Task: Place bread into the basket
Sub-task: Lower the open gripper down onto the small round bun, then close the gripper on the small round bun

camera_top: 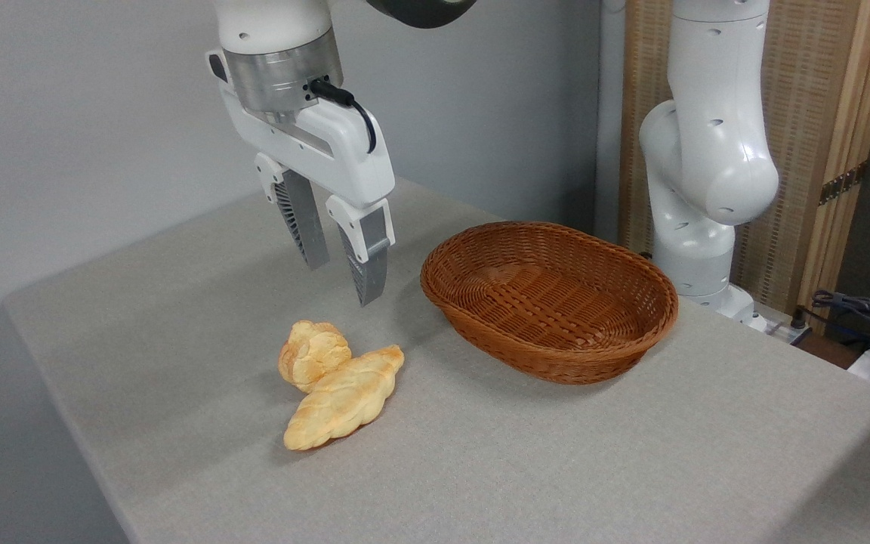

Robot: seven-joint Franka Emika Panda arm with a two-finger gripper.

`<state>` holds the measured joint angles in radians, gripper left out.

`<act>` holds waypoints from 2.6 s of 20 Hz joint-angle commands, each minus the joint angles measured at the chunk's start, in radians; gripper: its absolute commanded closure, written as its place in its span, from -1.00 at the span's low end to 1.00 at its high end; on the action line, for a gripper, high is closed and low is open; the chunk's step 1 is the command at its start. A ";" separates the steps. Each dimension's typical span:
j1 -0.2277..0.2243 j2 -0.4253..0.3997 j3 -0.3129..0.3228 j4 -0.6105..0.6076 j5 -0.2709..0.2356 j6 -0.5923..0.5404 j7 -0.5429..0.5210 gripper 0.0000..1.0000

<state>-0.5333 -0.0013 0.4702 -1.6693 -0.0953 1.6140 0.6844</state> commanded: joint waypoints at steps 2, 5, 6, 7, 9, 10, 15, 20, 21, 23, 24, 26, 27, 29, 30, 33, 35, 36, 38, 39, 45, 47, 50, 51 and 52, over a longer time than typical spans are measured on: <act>-0.008 -0.006 0.001 -0.006 0.012 0.004 0.021 -1.00; -0.013 0.000 -0.001 -0.006 0.012 0.006 0.020 -1.00; -0.017 0.000 -0.002 -0.006 0.012 0.006 0.020 -1.00; -0.019 0.000 -0.004 -0.006 0.012 0.006 0.020 -1.00; -0.019 0.004 -0.013 -0.006 0.011 0.007 0.020 -1.00; -0.019 0.007 -0.021 -0.007 0.011 0.013 0.021 -1.00; -0.021 0.010 -0.059 -0.047 0.012 0.113 0.020 -1.00; -0.021 0.012 -0.100 -0.130 0.012 0.240 0.018 -1.00; -0.021 0.014 -0.111 -0.141 0.011 0.256 0.017 -1.00; -0.021 0.027 -0.126 -0.148 0.011 0.277 0.017 -1.00; -0.021 0.033 -0.130 -0.148 0.011 0.283 0.017 -1.00; -0.021 0.049 -0.134 -0.150 0.011 0.303 0.017 -1.00; -0.021 0.055 -0.137 -0.150 0.011 0.303 0.017 -1.00; -0.021 0.066 -0.148 -0.151 0.011 0.302 0.018 -1.00; -0.022 0.075 -0.151 -0.156 0.011 0.302 0.017 -1.00; -0.021 0.078 -0.159 -0.156 0.011 0.300 0.017 -1.00; -0.021 0.089 -0.159 -0.156 0.012 0.302 0.018 -1.00; -0.021 0.095 -0.159 -0.156 0.012 0.302 0.018 -1.00; -0.022 0.107 -0.160 -0.156 0.012 0.303 0.017 -1.00; -0.022 0.107 -0.160 -0.156 0.012 0.303 0.017 -1.00; -0.028 0.119 -0.162 -0.156 0.012 0.305 0.017 -1.00; -0.040 0.133 -0.162 -0.156 0.012 0.305 0.017 -1.00; -0.047 0.152 -0.162 -0.155 0.012 0.306 0.007 -1.00; -0.047 0.155 -0.162 -0.155 0.012 0.307 0.009 -0.96; -0.047 0.156 -0.162 -0.155 0.012 0.307 0.018 -0.78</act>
<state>-0.5719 0.1423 0.3051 -1.8213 -0.0938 1.9016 0.6904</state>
